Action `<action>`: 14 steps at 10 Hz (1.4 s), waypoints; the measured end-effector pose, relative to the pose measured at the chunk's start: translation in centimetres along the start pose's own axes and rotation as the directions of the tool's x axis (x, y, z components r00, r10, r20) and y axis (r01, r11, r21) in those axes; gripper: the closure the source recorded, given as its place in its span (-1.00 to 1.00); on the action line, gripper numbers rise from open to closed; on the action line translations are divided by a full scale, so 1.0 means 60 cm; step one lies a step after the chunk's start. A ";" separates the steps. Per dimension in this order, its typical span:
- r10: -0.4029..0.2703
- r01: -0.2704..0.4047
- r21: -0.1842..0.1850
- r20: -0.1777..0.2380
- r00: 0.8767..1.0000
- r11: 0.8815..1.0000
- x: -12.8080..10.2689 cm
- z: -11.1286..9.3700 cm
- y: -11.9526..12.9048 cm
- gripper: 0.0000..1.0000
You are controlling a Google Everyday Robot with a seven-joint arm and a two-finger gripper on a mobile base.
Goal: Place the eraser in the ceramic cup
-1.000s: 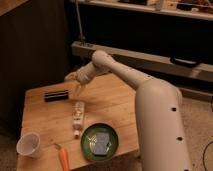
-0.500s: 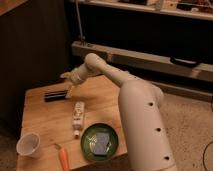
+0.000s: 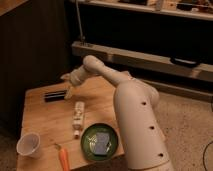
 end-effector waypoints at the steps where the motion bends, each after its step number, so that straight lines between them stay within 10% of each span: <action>1: 0.008 -0.008 -0.005 -0.019 1.000 1.000 0.010 0.013 -0.002 -0.60; 9: 0.083 -0.084 -0.020 -0.045 0.996 0.996 0.066 0.111 -0.004 -0.52; 14: 0.109 -0.113 -0.075 -0.049 0.993 0.991 0.063 0.112 -0.003 0.54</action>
